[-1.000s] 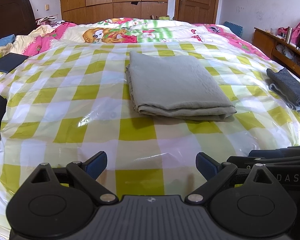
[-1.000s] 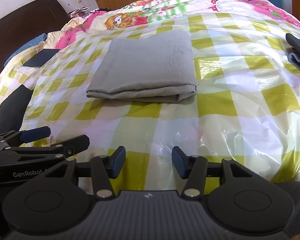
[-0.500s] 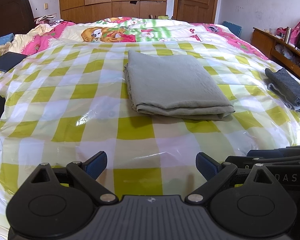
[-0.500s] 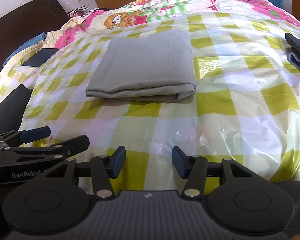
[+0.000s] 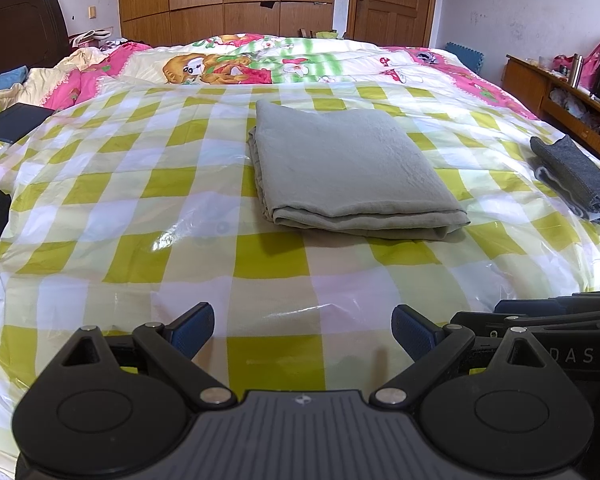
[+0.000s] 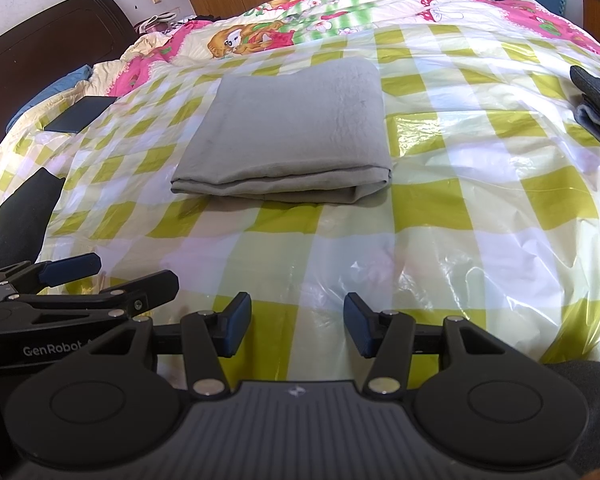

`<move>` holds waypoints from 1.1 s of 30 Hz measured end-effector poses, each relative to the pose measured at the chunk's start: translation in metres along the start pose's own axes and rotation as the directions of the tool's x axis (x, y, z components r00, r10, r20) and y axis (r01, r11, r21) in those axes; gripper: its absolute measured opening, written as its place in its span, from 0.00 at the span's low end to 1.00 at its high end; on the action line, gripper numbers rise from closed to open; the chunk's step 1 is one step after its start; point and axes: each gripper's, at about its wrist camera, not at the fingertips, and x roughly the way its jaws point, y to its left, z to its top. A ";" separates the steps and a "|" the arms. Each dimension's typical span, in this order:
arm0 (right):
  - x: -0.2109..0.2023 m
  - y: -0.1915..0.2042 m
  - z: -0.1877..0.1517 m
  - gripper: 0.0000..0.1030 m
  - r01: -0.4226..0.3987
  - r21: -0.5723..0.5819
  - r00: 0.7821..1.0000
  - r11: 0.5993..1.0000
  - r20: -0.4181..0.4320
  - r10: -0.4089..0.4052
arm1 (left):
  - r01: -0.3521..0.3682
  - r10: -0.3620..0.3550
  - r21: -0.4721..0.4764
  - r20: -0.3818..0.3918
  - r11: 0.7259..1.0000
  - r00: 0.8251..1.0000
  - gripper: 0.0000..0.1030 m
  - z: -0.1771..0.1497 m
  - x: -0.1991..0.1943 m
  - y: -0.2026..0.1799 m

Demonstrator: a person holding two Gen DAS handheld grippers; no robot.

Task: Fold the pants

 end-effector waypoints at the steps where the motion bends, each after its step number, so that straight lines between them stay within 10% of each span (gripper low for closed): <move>1: 0.000 0.000 0.000 0.52 0.000 0.000 1.000 1.000 0.000 0.000 | 0.000 0.000 0.000 0.001 1.000 1.000 1.00 0.000 0.000 0.000; 33: -0.001 0.000 0.000 0.51 0.000 0.000 1.000 1.000 0.000 0.000 | -0.001 0.001 0.004 0.012 1.000 1.000 1.00 0.000 -0.005 -0.002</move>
